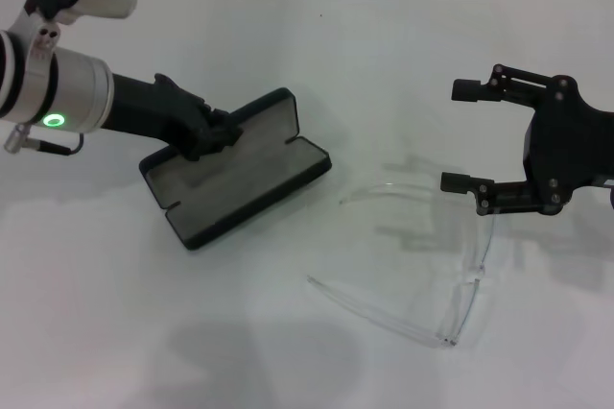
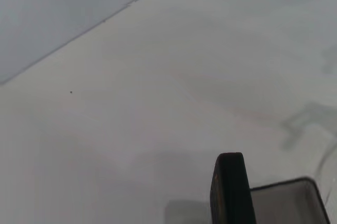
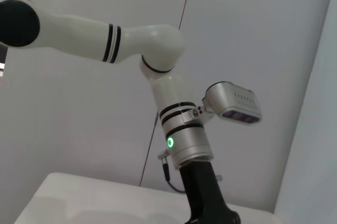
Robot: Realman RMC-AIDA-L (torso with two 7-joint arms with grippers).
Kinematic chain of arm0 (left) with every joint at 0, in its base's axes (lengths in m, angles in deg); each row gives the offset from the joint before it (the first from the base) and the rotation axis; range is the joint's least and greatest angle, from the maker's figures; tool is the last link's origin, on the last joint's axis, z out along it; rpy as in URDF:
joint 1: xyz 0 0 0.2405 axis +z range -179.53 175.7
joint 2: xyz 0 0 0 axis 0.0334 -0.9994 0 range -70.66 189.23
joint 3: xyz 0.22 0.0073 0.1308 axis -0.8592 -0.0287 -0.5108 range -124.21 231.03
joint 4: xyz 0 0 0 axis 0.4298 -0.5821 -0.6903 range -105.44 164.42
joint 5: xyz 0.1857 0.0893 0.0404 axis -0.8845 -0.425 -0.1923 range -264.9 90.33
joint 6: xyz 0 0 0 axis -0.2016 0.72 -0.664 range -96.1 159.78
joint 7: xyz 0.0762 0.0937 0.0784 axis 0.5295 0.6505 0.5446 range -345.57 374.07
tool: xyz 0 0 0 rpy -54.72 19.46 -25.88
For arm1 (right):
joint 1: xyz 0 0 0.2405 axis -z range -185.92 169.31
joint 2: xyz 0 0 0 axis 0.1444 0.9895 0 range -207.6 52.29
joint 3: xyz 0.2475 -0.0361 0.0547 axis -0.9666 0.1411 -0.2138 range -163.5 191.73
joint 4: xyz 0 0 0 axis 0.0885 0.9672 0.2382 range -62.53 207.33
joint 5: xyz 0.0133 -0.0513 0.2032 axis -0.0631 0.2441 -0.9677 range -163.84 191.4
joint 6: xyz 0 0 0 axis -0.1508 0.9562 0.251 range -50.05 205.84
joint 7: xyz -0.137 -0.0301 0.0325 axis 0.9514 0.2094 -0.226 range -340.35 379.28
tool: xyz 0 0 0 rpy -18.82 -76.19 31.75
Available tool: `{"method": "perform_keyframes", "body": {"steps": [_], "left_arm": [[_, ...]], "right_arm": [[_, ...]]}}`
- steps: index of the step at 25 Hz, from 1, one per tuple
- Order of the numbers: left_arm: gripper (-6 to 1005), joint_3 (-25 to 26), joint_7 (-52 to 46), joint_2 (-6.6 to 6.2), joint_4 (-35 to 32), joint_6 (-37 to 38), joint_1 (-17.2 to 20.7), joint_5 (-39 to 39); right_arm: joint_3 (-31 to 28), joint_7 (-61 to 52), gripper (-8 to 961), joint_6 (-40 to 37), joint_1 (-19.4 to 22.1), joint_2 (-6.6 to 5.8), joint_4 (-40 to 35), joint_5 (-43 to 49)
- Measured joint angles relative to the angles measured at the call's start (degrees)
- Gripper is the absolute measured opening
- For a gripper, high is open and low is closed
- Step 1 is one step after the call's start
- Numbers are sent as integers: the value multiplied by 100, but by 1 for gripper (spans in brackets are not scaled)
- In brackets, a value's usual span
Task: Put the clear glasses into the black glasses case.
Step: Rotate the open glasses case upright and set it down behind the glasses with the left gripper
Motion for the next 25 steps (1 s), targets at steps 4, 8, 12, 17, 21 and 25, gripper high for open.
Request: {"method": "perform_keyframes", "body": {"steps": [4,8,12,17,21,25], "left_arm": [[266,-4,328,9,-207,-113,-15,86],[228,-20,955,17,-175,-385,-65,326],[212,-35,1614,18,111,-612,-269,468],[216,-336,2311,28,509,-862,-578,594],[220,-671,2441,24,752,-1069,-767,578],[223,-899,2661,25,787,-1065,-784,597]], "right_arm": [[4,122,774,-4,127,34,-10,51],[38,285,770,-166,230,101,-10,361],[43,453,767,-372,276,157,10,692],[49,718,763,-389,356,252,110,1041],[39,785,759,-390,408,258,203,1049],[34,832,756,-378,450,259,206,1051]]}}
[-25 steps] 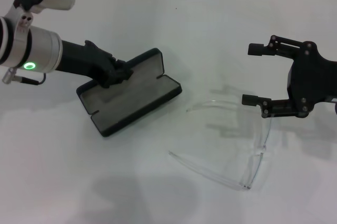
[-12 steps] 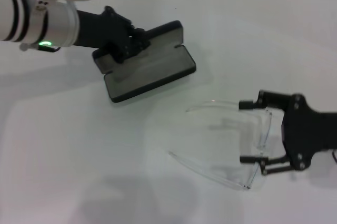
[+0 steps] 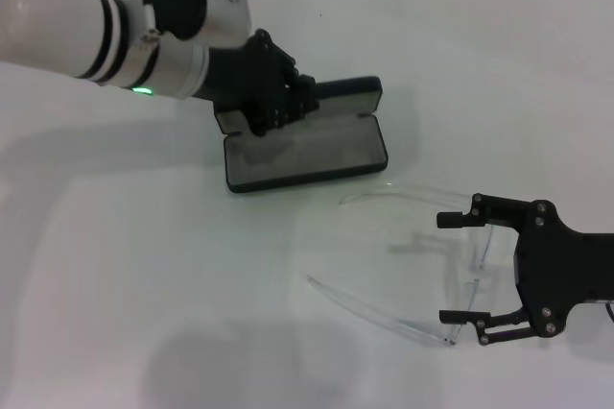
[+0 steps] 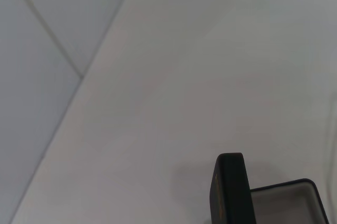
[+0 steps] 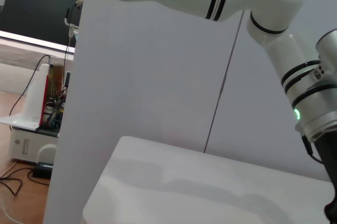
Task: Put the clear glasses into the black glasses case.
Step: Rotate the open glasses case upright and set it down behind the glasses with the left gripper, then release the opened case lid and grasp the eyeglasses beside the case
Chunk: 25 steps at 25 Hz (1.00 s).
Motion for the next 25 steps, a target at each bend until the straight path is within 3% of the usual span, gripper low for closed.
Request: {"method": "perform_keyframes", "body": {"steps": [8,18,25], "left_arm": [[230,-431,165,4,-3,-36,35,2],[239,-449,212,14,-65,-47,95,47],[449,-447,-71,3,-327,236,110,-22]], "right_arm": [[10,-4,749,-4,-40,0,1,6],[27,-26,741,-19,-68,0,-10,7],[-1,-32,735,-46,-34,0,-44,6]]}}
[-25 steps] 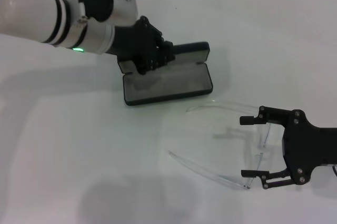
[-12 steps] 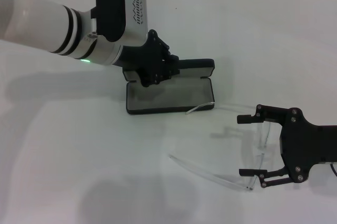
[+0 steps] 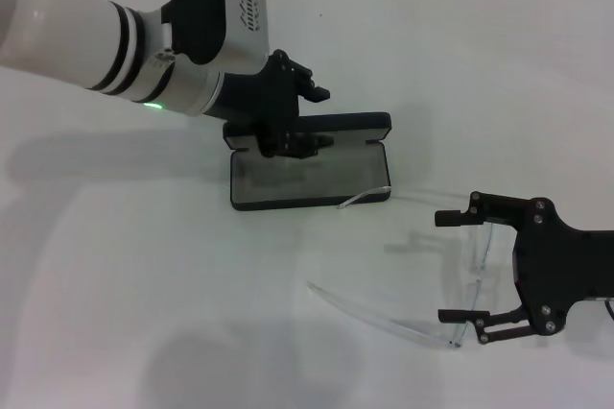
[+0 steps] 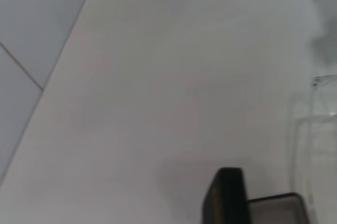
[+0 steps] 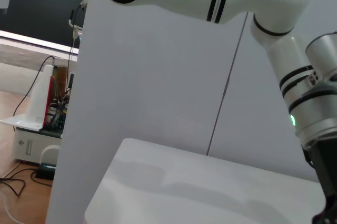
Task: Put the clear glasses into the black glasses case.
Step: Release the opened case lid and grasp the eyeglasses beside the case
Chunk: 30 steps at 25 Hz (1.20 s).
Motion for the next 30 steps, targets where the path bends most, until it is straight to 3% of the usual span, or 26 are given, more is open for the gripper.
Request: {"method": "perform_keyframes", "body": {"steps": [3,6,7,9,11,17,22,26,30], "left_arm": [[533,108,-219,-12,-228,429,15,4],[531,347,-231,-5,-406,814,154,270],[530,480,-119,-1,-479,1019,424,905],[529,498,-14,-1,-481,1071,570,1237],[528,475,511,5,-488,1128,1059,2195],[527,603,1554,11,-77,1137,2031,4169],[529,1087,1883,10,960,1166,2144,5015],[531,1452,2099,1,1651,1190,2085,5286],[549,1519,2142,8,1786,1160,2089,5328]], "right_arm": [[-33,-38,733,-3,-10,0,-25,-37],[-142,-318,730,-3,-55,-7,-175,-57],[-162,-527,729,-14,-69,-15,-316,-52],[-177,-1024,728,-53,-105,-41,-645,-7],[-180,-1625,726,-88,-130,-83,-1239,204],[-175,-2595,721,-355,-609,-162,-2943,1806],[-82,-3090,717,-1629,-1533,-117,-3607,3273],[82,-3227,713,-1710,-2063,-5,-3696,4263],[714,-3403,710,-1528,-2429,15,-3588,4734]]}}
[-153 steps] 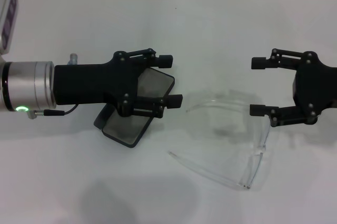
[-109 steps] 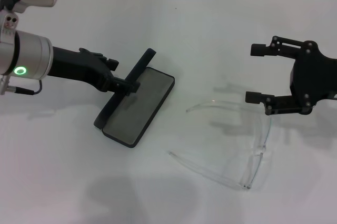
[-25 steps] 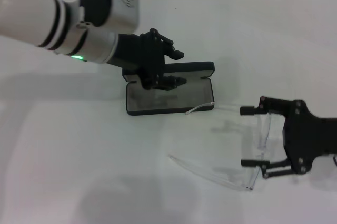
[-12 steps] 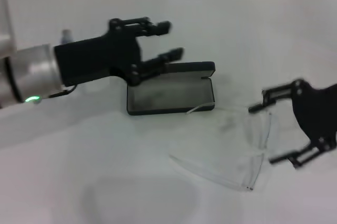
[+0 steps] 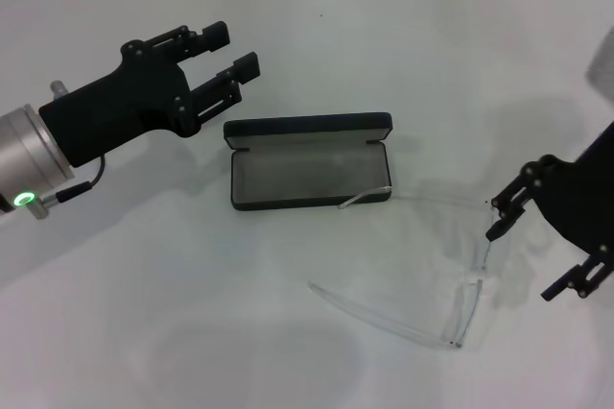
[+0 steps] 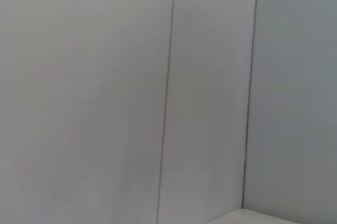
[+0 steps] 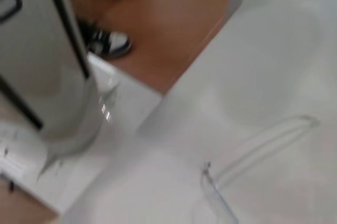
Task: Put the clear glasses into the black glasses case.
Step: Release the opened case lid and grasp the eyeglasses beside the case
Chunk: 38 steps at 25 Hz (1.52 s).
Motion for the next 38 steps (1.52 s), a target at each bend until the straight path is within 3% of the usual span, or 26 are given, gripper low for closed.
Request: {"method": "perform_keyframes", "body": {"steps": [12,21,25,35,38], "left_arm": [[623,17,324,-11,223,-16,7,208],[678,17,442,-18,402,-15,-43,159],[772,17,493,-17,420,-14,-45,151],[770,11,552,-19,455,-10,-48,134],[769,8,611,-21,488,-10,-49,133]], "right_arm": [[1634,3,708,989,-116,30,2,211],[2086,-40,707,1464,-79,76,70,330],[2324,-72,704,1583,-85,74,150,306],[2727,-192,697,1997,-83,73,355,196],[2753,-202,582,2017,-81,73,366,159]]}}
